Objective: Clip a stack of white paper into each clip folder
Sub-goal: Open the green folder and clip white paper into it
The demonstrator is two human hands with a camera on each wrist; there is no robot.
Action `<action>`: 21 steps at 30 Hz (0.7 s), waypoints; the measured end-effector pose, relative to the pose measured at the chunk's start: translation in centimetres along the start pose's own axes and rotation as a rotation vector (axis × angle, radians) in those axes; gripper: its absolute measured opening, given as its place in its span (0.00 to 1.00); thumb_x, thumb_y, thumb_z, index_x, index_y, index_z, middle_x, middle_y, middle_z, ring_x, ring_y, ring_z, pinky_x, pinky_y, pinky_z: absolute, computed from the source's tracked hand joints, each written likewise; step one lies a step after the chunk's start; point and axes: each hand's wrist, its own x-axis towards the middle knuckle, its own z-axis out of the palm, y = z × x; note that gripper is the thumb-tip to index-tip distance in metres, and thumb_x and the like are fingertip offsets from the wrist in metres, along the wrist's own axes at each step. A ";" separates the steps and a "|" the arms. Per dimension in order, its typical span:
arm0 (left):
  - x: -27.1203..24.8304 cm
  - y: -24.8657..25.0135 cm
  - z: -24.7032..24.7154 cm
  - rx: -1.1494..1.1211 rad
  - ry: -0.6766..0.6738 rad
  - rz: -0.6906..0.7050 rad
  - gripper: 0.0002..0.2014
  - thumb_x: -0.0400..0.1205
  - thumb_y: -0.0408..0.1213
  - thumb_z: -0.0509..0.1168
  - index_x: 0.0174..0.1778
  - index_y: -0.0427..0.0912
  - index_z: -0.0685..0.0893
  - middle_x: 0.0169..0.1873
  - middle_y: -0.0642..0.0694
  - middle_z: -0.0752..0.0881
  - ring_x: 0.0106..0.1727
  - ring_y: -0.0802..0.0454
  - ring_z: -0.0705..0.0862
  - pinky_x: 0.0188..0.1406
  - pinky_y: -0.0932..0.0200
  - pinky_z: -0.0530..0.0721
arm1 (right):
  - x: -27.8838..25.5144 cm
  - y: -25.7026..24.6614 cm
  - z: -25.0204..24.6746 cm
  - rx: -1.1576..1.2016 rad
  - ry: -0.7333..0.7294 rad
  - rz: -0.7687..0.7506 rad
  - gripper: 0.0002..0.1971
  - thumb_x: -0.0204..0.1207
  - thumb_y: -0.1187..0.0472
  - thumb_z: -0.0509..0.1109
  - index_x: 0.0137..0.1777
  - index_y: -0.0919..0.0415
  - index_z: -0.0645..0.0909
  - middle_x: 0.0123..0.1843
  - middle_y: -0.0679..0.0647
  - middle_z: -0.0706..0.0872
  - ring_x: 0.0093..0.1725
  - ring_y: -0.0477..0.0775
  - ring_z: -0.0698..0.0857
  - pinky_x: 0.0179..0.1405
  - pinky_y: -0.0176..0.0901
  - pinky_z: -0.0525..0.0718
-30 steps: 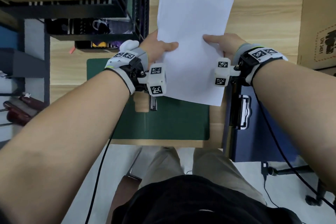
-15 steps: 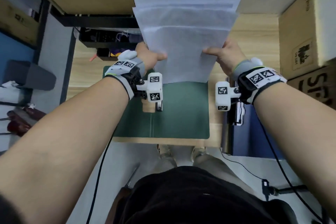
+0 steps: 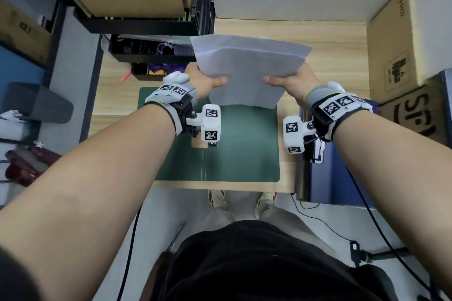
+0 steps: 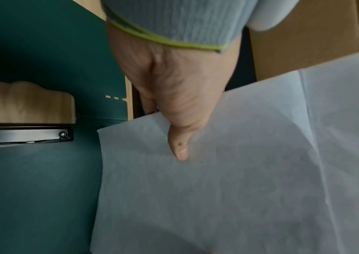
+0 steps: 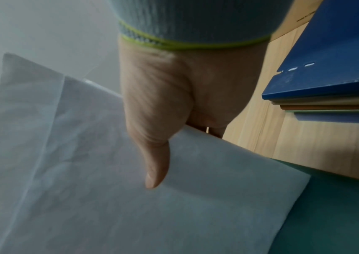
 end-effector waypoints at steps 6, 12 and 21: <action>0.1 -0.9 0.1 0.072 -0.025 0.010 0.18 0.77 0.35 0.76 0.62 0.35 0.86 0.59 0.42 0.88 0.55 0.49 0.86 0.53 0.61 0.78 | 0.3 1.3 -0.4 -0.060 0.014 0.044 0.20 0.68 0.68 0.83 0.58 0.56 0.86 0.61 0.55 0.90 0.62 0.55 0.88 0.67 0.56 0.84; -0.3 0.1 0.3 -0.122 -0.038 0.008 0.24 0.73 0.48 0.79 0.61 0.41 0.86 0.52 0.52 0.89 0.49 0.61 0.88 0.53 0.63 0.84 | 0.1 0.4 -0.4 -0.043 0.008 0.038 0.19 0.67 0.64 0.84 0.58 0.53 0.88 0.57 0.48 0.92 0.58 0.47 0.90 0.63 0.46 0.85; 2.1 6.3 -1.1 -0.416 0.049 -0.154 0.37 0.70 0.75 0.57 0.42 0.40 0.88 0.42 0.43 0.92 0.46 0.44 0.90 0.53 0.54 0.84 | 0.2 -1.1 -0.5 -0.057 -0.015 0.036 0.18 0.67 0.63 0.84 0.55 0.49 0.86 0.51 0.40 0.91 0.48 0.32 0.89 0.45 0.25 0.82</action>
